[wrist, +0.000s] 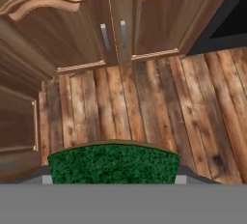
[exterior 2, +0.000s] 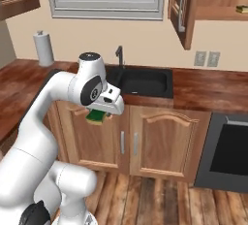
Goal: Pick up the sponge and sponge from the sink, and place them back in the cabinet, and close the cabinet doors.
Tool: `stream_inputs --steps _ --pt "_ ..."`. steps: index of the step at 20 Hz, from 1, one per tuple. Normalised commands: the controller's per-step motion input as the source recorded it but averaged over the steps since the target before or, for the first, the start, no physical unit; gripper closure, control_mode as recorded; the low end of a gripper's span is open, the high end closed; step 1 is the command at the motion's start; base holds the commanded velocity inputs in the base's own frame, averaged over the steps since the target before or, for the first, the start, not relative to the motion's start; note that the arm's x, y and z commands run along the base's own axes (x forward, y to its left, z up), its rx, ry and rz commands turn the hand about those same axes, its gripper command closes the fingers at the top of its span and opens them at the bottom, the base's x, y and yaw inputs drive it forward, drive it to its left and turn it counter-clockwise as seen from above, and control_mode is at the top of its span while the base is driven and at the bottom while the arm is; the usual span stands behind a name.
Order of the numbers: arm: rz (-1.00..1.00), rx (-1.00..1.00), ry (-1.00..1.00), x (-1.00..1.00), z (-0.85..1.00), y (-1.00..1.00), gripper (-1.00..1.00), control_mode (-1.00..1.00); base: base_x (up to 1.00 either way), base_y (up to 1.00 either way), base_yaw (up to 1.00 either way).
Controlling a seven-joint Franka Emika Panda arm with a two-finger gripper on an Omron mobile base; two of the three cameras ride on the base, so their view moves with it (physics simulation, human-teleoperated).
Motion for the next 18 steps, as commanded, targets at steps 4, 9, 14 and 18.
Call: stream_inputs --steps 4,9,14,18 --pt "0.0 0.0 0.0 0.0 0.0 0.0 1.0 1.0 -0.64 -0.13 0.0" --pt "0.0 0.0 0.0 0.0 0.0 0.0 1.0 1.0 -0.46 -0.31 0.02" --pt "0.0 0.0 0.0 0.0 0.0 0.0 1.0 1.0 -0.2 -0.53 0.05" --pt "0.0 0.0 0.0 0.0 0.0 0.0 1.0 1.0 -0.07 -0.64 0.0"
